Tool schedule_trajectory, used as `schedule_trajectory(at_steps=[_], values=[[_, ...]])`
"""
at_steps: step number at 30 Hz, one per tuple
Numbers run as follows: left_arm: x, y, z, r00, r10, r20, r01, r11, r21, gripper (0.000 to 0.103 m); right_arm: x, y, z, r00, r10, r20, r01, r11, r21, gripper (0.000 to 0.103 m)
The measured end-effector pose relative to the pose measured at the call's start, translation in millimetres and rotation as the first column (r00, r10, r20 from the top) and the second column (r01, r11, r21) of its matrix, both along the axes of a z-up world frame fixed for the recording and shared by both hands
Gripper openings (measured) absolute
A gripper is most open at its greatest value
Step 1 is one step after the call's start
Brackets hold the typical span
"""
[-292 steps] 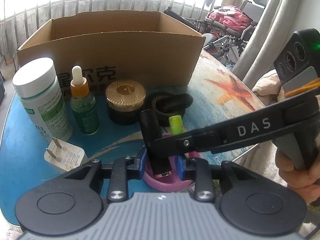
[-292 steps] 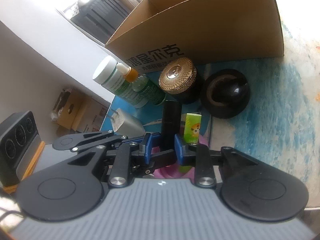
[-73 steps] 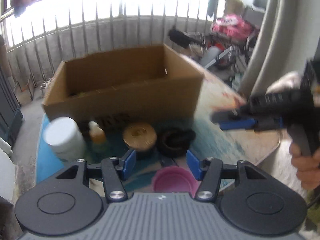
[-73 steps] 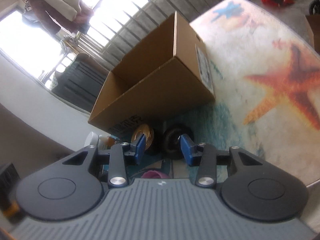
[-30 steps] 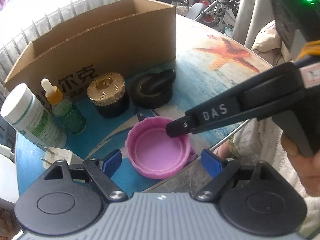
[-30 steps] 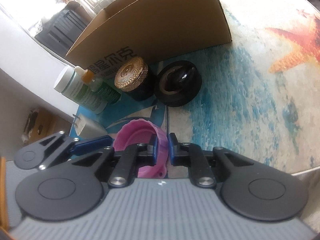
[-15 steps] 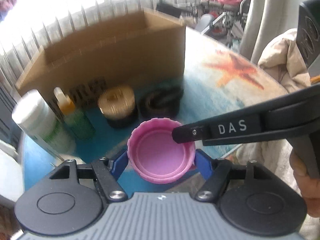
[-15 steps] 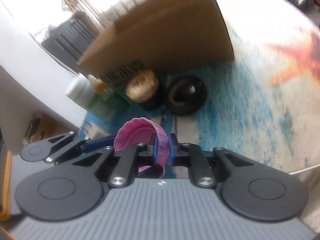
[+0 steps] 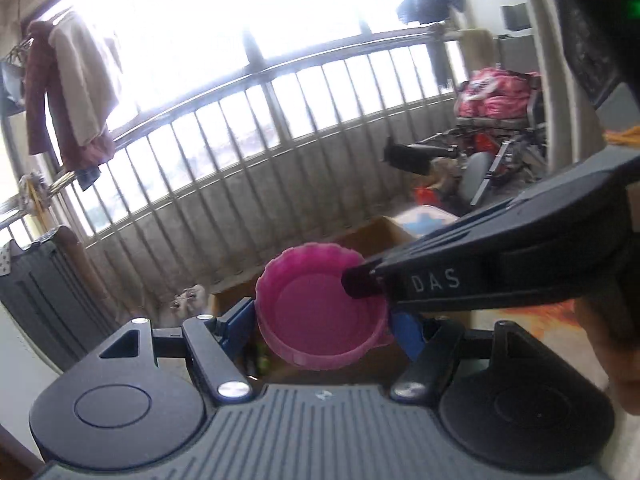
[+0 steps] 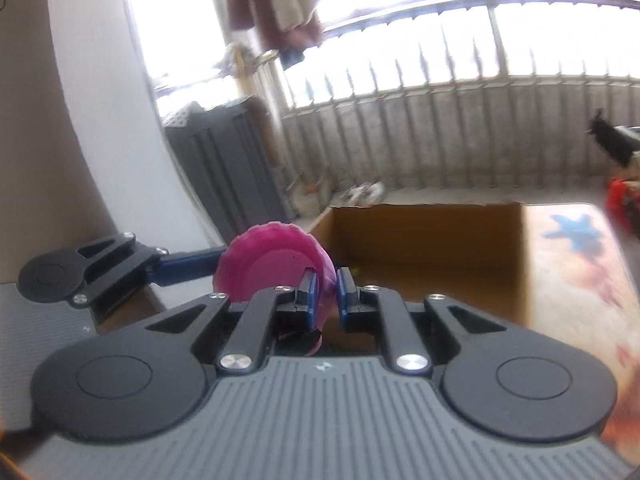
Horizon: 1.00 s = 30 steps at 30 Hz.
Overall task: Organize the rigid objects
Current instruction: 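Carry the pink bowl into the box and open the right gripper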
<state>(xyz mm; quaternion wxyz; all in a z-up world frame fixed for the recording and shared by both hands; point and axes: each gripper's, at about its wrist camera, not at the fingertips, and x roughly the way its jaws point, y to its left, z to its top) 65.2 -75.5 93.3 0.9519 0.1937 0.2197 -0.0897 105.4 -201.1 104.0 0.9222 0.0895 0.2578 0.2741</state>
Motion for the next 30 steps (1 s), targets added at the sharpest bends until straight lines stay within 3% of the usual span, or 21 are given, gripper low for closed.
schedule_trajectory(at_steps=[2,6,8,12,16,23,27,30], values=[[25.9,8.1,7.8,0.999,0.015,-0.038,-0.016,1.0,-0.018,0.074,37.7,7.2,3.7,0.997,0.039,-0.061,-0.038,0.999,0.007,0.01],[95.9,29.5,2.1,0.977,0.049,-0.206,-0.062,0.997,-0.054,0.074,113.4,23.9,-8.2,0.971,0.084,-0.225,-0.085,0.996,0.005,0.01],[132.5,40.7,-13.6,0.949,0.07,-0.308,-0.094,0.994,-0.063,0.074,149.0,30.4,-21.3,0.94,0.107,-0.324,-0.107,0.994,0.018,0.01],[186.4,68.0,-47.6,0.86,0.08,-0.505,-0.156,0.981,-0.111,0.074,208.3,39.0,-64.9,0.854,0.122,-0.506,-0.125,0.992,0.029,0.01],[218.9,82.4,-81.5,0.779,0.095,-0.62,-0.202,0.974,-0.104,0.072,242.3,51.3,-102.1,0.777,0.125,-0.617,-0.141,0.99,0.023,0.01],[242.4,86.6,-109.6,0.709,0.133,-0.693,-0.237,0.97,-0.056,0.072,261.2,67.7,-143.6,0.681,0.128,-0.721,-0.174,0.985,0.01,0.009],[240.5,86.2,-110.6,0.714,0.141,-0.686,-0.229,0.973,-0.038,0.076,253.0,73.1,-150.6,0.665,0.11,-0.739,-0.164,0.987,-0.001,0.01],[242.0,88.6,-108.5,0.712,0.138,-0.689,-0.243,0.968,-0.057,0.082,250.3,74.2,-149.6,0.679,0.085,-0.729,-0.159,0.987,-0.033,0.014]])
